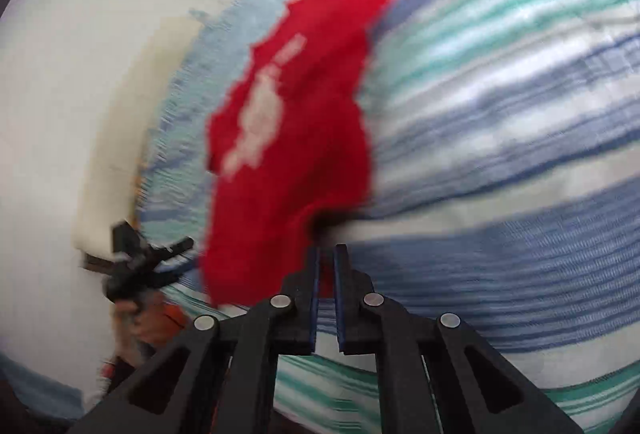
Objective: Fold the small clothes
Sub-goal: 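Grasp the red sweater's hem with the right gripper and lift it, then grasp the sweater hem with the left gripper while the right gripper holds another hem point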
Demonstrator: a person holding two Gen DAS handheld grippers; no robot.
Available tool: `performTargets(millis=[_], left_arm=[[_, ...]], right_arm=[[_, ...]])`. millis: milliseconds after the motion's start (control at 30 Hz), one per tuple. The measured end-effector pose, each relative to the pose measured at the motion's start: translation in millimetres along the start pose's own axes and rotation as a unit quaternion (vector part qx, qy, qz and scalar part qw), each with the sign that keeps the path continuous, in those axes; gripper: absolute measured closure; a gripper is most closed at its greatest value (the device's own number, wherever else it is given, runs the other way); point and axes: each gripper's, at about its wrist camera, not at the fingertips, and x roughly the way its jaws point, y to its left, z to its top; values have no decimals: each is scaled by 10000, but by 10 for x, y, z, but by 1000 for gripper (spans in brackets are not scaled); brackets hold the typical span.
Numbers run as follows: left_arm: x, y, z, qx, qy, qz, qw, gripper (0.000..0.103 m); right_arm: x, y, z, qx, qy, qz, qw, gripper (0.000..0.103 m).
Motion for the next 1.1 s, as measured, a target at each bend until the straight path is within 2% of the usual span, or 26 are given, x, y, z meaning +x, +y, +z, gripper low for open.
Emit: performTargets(millis=[100, 167, 233, 300, 333, 367, 400, 433, 467, 500, 600, 667, 767, 800, 833, 867, 900, 933, 967, 1000, 1033, 1067, 1100], left_arm=[[-84, -6, -190, 27, 79, -375, 9993, 23], [-43, -21, -290, 49, 282, -685, 9972, 23], [27, -94, -361, 243, 423, -704, 9963, 23], [59, -178, -321, 365, 325, -665, 9966, 22], [36, -200, -278, 288, 234, -806, 9961, 22], [3, -208, -243, 170, 109, -1072, 9940, 22], [-81, -164, -255, 62, -36, -1394, 9902, 22], [-133, -150, -246, 26, -135, -1570, 9875, 20], [-128, -165, -236, 56, -150, -1550, 9878, 20], [-94, -175, -229, 122, -121, -1340, 9908, 20], [11, -138, -294, 174, 22, -860, 9961, 21], [31, -169, -295, 289, 9, -747, 9968, 21], [69, -272, -293, 492, 34, -749, 9960, 21], [73, -306, -296, 628, 109, -719, 9954, 39], [64, -348, -301, 762, 194, -760, 9940, 58], [22, -350, -307, 785, 260, -928, 9922, 89], [-75, -312, -314, 673, 194, -1248, 9897, 89], [-185, -257, -308, 511, 4, -1624, 9854, 86], [-241, -222, -284, 381, -149, -1842, 9820, 65], [-277, -187, -229, 205, -320, -1928, 9805, 27], [-272, -166, -182, 61, -454, -1820, 9822, 12], [-245, -139, -137, -93, -584, -1635, 9848, 9], [-169, -116, -85, -180, -555, -1531, 9865, 10]], right_arm=[[10, 93, -27, -226, 98, -1, 9997, 95], [58, 146, 7, -345, 94, -11, 9994, 95], [87, 144, 47, -218, 74, 100, 9997, 95], [75, 119, 38, -172, 48, 37, 9998, 95], [72, 116, 46, -114, 22, -24, 9999, 95], [27, 73, 15, -51, -15, -18, 10000, 83], [-22, 49, -1, 25, -77, 39, 10000, 67], [-113, 18, -42, 62, -154, 126, 9998, 59], [-150, 13, -50, 69, -228, 164, 9996, 48], [-189, 14, -57, 70, -298, 166, 9994, 46], [-186, -28, -54, 155, -293, 199, 9993, 46], [-120, -20, -9, 79, -275, 167, 9995, 46], [13, 93, 83, -395, -221, 302, 9985, 46], [85, 137, 100, -554, -87, 341, 9978, 49], [110, 153, 90, -668, -10, 336, 9972, 58], [139, 199, 90, -762, 105, 314, 9965, 93], [121, 225, 78, -736, 145, 365, 9965, 96], [71, 210, 64, -573, 107, 624, 9963, 96], [-18, 158, 44, -226, -23, 1104, 9936, 96], [-100, 98, 31, 59, -202, 1404, 9899, 97], [-176, 20, 27, 274, -372, 1510, 9875, 97], [-225, -94, 42, 456, -528, 1405, 9876, 97], [-229, -181, 54, 535, -581, 1226, 9893, 97]])
